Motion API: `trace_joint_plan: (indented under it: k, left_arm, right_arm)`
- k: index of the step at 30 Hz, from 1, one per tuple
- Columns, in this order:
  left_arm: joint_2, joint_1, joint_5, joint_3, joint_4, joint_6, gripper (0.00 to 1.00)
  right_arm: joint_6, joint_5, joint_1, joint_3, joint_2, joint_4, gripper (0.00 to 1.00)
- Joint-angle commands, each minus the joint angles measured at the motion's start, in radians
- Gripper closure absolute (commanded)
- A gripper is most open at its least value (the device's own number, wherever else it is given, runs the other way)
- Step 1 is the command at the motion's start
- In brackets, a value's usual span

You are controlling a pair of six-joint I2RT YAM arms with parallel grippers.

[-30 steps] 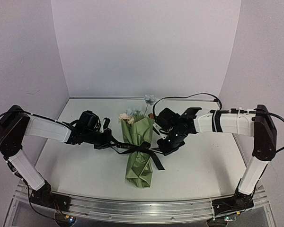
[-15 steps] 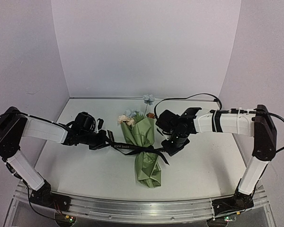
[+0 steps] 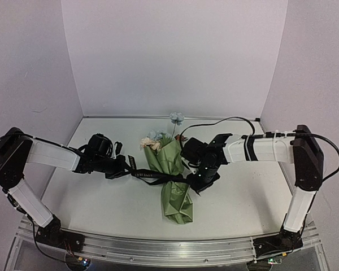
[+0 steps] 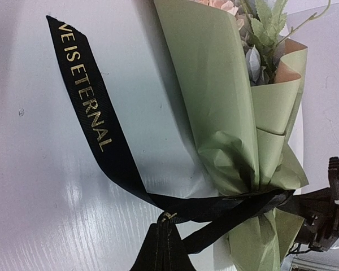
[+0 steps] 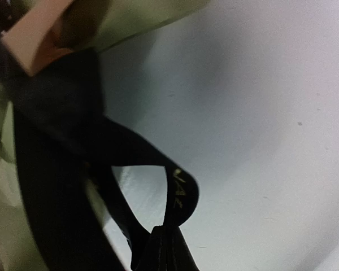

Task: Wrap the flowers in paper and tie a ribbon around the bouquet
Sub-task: Cross the ribbon over the folded bouquet.

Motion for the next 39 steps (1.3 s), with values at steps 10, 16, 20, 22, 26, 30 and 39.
trace_joint_plan:
  k: [10,16,20,22,26,30,39]
  left_arm:
    - [-0.009,0.019,0.125,0.038,0.034,0.065,1.0]
    - [0.05,0.012,0.238,0.083,0.069,0.073,1.0]
    - [0.074,0.005,0.252,0.107,0.065,0.076,1.0]
    - [0.076,0.005,0.247,0.111,0.064,0.074,1.0]
    - [0.077,0.005,0.235,0.117,0.05,0.073,1.0]
    - [0.079,0.005,0.226,0.113,0.043,0.066,1.0]
    - [0.082,0.005,0.226,0.117,0.037,0.061,1.0]
  right_arm:
    - [0.093,0.012,0.036,-0.023,-0.088,0.073,1.0]
    - [0.044,0.019,-0.033,-0.04,-0.119,0.032,0.92]
    - [0.014,0.011,-0.042,-0.029,-0.139,0.011,0.79]
    - [0.011,0.016,-0.042,-0.032,-0.158,0.002,0.75]
    - [0.016,0.02,-0.042,-0.061,-0.227,-0.014,0.58]
    - [0.003,-0.033,-0.03,-0.095,-0.282,-0.007,0.53]
    - [-0.136,-0.06,0.057,-0.104,-0.235,0.001,0.43]
